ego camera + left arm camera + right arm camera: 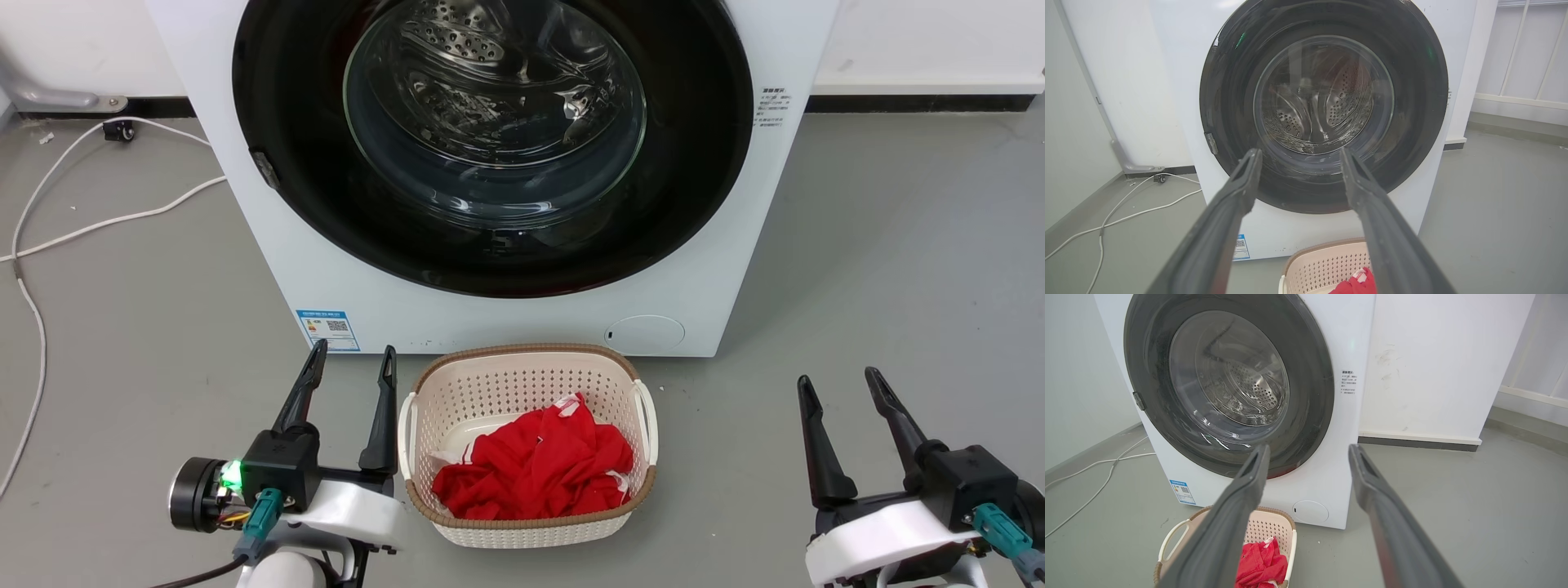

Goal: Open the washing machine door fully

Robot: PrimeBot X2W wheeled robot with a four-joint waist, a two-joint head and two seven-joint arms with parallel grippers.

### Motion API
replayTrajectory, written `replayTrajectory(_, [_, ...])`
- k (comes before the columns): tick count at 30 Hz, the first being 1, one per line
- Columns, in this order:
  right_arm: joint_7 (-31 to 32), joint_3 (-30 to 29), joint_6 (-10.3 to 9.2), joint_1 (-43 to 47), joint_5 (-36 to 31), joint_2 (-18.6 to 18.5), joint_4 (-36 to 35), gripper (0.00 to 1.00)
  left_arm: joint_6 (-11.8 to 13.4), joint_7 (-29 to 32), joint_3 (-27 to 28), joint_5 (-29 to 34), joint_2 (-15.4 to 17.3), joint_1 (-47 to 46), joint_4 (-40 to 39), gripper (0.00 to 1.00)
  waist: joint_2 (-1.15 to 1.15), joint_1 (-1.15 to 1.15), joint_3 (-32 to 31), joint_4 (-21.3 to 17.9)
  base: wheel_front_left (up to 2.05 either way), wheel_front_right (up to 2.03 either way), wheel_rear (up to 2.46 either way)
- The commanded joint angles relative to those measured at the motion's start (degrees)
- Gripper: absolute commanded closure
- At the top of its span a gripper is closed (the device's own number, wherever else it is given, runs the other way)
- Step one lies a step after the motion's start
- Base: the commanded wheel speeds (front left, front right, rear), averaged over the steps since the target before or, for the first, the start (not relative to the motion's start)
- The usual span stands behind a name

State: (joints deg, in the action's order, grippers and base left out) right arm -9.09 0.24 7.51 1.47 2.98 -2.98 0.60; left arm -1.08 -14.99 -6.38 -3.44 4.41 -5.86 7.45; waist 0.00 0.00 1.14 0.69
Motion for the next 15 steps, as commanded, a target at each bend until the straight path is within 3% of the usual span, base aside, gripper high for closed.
replayTrajectory(1, [-0.3, 0.0, -0.03, 0.3, 0.2, 0.2, 0.2, 0.00, -0.2, -0.3, 0.2, 0.0, -0.3, -0.3, 0.1, 0.00, 0.00, 0.00, 0.0, 0.0, 0.00, 0.00, 0.00])
replayTrajectory(10, [-0.3, -0.1, -0.04, 0.3, 0.9, 0.2, 0.5, 0.00, -0.2, -0.2, 0.4, 0.1, -0.5, 0.0, 0.3, 0.00, 0.00, 0.00, 0.0, -0.1, 0.00, 0.00, 0.00])
replayTrajectory(11, [-0.2, -0.1, -0.03, 0.3, 1.2, 0.2, 0.6, 0.17, -0.2, -0.2, 0.4, 0.1, -0.5, 0.0, 0.3, 0.00, 0.00, 0.00, 0.0, -0.2, 0.00, 0.00, 0.00])
replayTrajectory(12, [-0.1, -0.1, -0.03, 0.2, 1.6, 0.2, 0.7, 0.72, -0.2, -0.2, 0.4, 0.0, -0.5, 0.0, 0.3, 0.00, 0.00, 0.00, 0.0, -0.2, 0.00, 0.00, 0.00])
replayTrajectory(13, [-0.1, 0.0, -0.03, 0.2, 1.8, 0.2, 0.7, 1.00, -0.2, -0.2, 0.5, 0.0, -0.5, 0.0, 0.3, 0.00, 0.00, 0.00, 0.0, -0.2, 0.00, 0.00, 0.00])
replayTrajectory(15, [-0.2, 0.0, -0.04, 0.1, 2.4, 0.2, 0.8, 1.00, -0.2, -0.2, 0.5, 0.1, -0.6, 0.1, 0.2, 0.00, 0.00, 0.00, 0.1, -0.3, 0.00, 0.00, 0.00])
